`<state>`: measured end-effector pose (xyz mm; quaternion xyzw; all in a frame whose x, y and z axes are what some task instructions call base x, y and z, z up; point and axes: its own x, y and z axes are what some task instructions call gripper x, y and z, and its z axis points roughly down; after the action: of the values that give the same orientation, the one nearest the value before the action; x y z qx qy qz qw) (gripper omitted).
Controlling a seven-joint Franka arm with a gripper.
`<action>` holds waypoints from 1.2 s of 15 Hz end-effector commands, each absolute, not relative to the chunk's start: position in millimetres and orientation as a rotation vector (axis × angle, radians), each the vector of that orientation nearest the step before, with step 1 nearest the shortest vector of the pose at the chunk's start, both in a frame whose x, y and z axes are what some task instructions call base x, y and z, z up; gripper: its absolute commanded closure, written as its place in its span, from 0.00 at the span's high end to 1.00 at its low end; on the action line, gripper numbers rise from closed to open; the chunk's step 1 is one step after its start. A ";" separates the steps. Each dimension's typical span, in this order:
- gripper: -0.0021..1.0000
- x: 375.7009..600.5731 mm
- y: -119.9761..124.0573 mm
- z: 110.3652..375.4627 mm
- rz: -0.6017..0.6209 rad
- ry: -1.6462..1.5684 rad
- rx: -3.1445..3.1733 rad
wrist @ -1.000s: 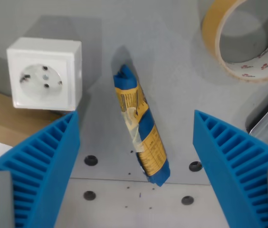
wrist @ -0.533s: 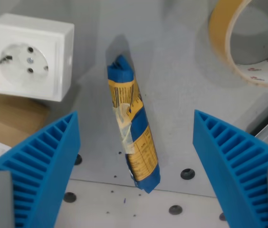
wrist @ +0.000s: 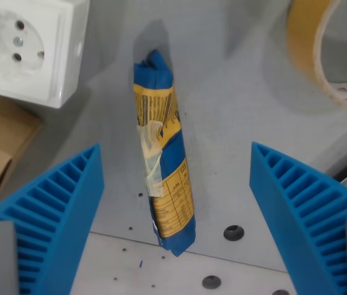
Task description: Pick up the blue bag
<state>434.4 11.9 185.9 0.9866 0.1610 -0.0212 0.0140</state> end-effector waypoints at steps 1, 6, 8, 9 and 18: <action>1.00 417.5 6.0 179.2 0.143 0.719 2.982; 1.00 411.7 2.6 166.6 0.139 0.748 2.979; 1.00 411.8 2.2 164.7 0.122 0.755 2.975; 1.00 411.8 2.1 163.7 0.116 0.757 2.974; 1.00 407.1 -0.1 149.6 0.119 0.739 2.973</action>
<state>411.0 6.5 151.9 0.9757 0.2180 -0.0144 0.0167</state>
